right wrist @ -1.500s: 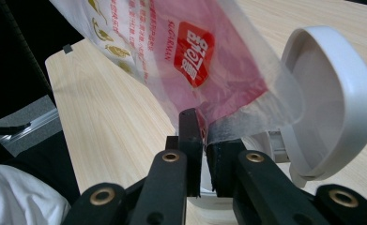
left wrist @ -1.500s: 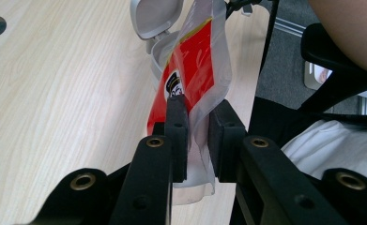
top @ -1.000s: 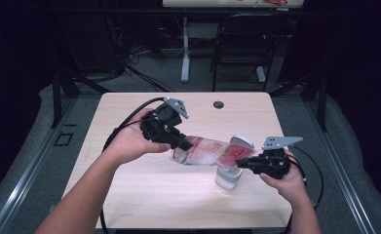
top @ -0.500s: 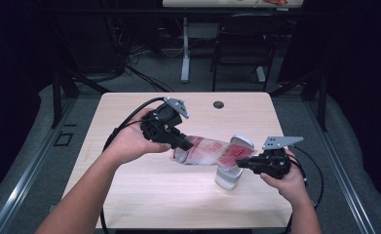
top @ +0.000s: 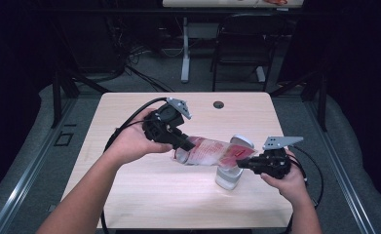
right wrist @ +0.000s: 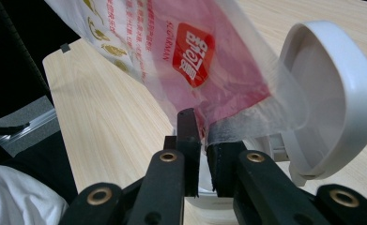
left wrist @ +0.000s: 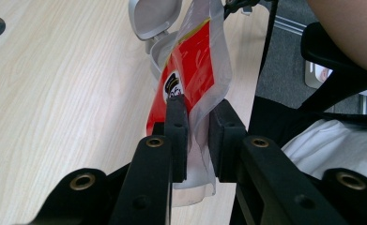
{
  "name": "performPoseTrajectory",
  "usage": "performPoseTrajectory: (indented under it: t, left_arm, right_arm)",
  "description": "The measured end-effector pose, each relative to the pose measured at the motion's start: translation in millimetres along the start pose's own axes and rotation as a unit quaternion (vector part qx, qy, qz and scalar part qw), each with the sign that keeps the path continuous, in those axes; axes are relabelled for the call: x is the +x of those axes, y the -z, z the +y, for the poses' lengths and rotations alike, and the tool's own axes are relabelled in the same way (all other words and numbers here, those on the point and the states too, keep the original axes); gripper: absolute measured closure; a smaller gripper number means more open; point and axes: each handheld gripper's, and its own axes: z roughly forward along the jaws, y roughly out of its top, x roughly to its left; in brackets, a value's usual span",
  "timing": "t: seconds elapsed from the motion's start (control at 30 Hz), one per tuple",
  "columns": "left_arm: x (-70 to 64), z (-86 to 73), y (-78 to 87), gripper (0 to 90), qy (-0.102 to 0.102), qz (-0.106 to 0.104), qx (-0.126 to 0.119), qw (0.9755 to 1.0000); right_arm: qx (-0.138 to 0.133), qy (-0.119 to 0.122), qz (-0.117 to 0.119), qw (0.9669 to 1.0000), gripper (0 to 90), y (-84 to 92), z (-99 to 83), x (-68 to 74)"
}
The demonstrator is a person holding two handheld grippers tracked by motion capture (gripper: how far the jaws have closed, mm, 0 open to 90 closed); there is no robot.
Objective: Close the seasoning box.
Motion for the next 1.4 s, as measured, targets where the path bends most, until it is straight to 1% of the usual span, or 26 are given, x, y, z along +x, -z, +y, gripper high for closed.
performPoseTrajectory:
  t: [0.23, 0.27, 0.3, 0.4, 1.0, 1.2, 1.4]
  left_arm:
    - [-0.2, 2.4, -3.0, 79.4, -0.004, -0.002, 0.002, 1.0000]
    - [-0.8, 2.8, -4.0, 79.5, -0.001, -0.002, 0.001, 1.0000]
    - [-0.8, 3.2, -4.5, 79.4, -0.003, -0.003, 0.002, 1.0000]
    - [-0.8, 3.9, -4.4, 79.4, -0.005, -0.003, 0.000, 1.0000]
    - [-1.3, 5.7, -4.5, 79.3, -0.005, -0.003, 0.000, 1.0000]
    - [-1.3, 6.1, -4.7, 79.3, -0.004, -0.004, -0.003, 1.0000]
    - [-0.8, 7.1, -4.0, 79.4, -0.004, -0.005, -0.002, 1.0000]
  right_arm:
    - [0.000, -0.004, -0.002, 1.0000, 83.6, -1.0, -2.1, -2.7]
    - [0.001, -0.005, -0.001, 1.0000, 83.6, -1.5, -2.5, -3.0]
    - [0.005, -0.005, -0.001, 1.0000, 83.6, -2.0, -3.0, -3.6]
    - [0.005, -0.007, -0.002, 1.0000, 83.5, -2.1, -3.6, -4.2]
    - [0.008, -0.007, -0.002, 0.9999, 83.5, -2.7, -4.3, -5.1]
    - [0.010, -0.007, -0.002, 0.9999, 83.5, -0.2, -3.8, -4.3]
    - [0.013, -0.008, 0.010, 0.9998, 83.6, 1.6, -4.0, -4.5]
